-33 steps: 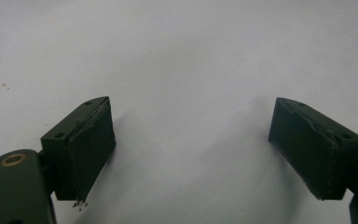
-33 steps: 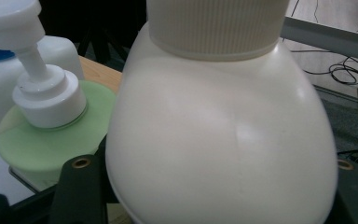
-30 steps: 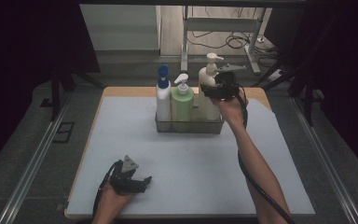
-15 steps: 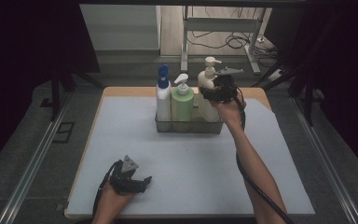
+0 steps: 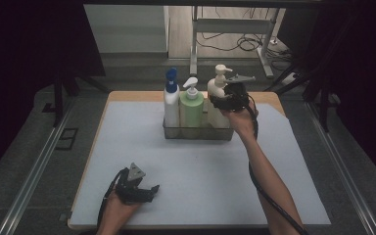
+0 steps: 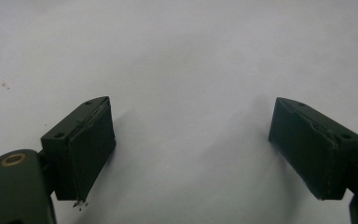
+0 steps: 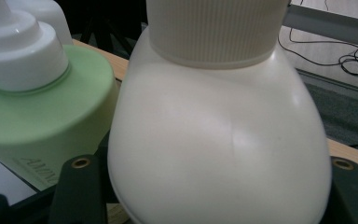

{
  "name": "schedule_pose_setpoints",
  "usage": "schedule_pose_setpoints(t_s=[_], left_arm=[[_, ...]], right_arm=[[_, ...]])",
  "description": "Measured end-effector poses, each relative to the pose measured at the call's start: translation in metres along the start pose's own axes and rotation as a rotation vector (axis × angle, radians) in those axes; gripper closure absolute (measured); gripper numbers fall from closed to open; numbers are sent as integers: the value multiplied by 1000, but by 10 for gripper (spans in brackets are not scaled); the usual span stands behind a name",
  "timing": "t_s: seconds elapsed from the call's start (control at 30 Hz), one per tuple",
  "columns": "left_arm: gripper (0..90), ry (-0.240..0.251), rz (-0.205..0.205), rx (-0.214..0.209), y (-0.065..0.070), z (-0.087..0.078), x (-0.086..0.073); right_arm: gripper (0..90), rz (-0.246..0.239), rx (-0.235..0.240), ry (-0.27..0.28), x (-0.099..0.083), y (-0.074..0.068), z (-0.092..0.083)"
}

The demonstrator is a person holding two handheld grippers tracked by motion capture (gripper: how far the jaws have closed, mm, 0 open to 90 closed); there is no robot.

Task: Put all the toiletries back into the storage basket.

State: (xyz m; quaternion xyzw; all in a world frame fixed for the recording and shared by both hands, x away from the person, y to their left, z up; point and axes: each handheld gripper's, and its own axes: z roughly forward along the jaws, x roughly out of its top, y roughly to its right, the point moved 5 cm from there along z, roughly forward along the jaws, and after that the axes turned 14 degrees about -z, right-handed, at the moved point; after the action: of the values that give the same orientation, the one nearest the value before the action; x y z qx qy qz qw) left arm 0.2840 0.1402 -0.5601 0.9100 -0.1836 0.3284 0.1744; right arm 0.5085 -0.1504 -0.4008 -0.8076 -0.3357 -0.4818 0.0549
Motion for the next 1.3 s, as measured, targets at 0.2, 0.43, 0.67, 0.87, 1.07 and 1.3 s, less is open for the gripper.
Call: schedule_pose_setpoints(t_s=[0.2,0.43,0.67,0.87,1.07,1.3], left_arm=[[141,0,4,-1,0,0,0],[141,0,4,-1,0,0,0],[141,-1,5,0,0,0,0],[141,-1,5,0,0,0,0],[141,0,3,-1,0,0,0],[141,0,4,-1,0,0,0]], right_arm=[[370,0,6,-13,-8,-2,2],[369,0,12,-26,-16,-5,4],[369,-2,21,-41,-22,-8,6],[369,2,25,-52,-29,-10,9],[368,1,24,-65,-36,-9,11],[364,27,25,-66,-38,-6,9]])
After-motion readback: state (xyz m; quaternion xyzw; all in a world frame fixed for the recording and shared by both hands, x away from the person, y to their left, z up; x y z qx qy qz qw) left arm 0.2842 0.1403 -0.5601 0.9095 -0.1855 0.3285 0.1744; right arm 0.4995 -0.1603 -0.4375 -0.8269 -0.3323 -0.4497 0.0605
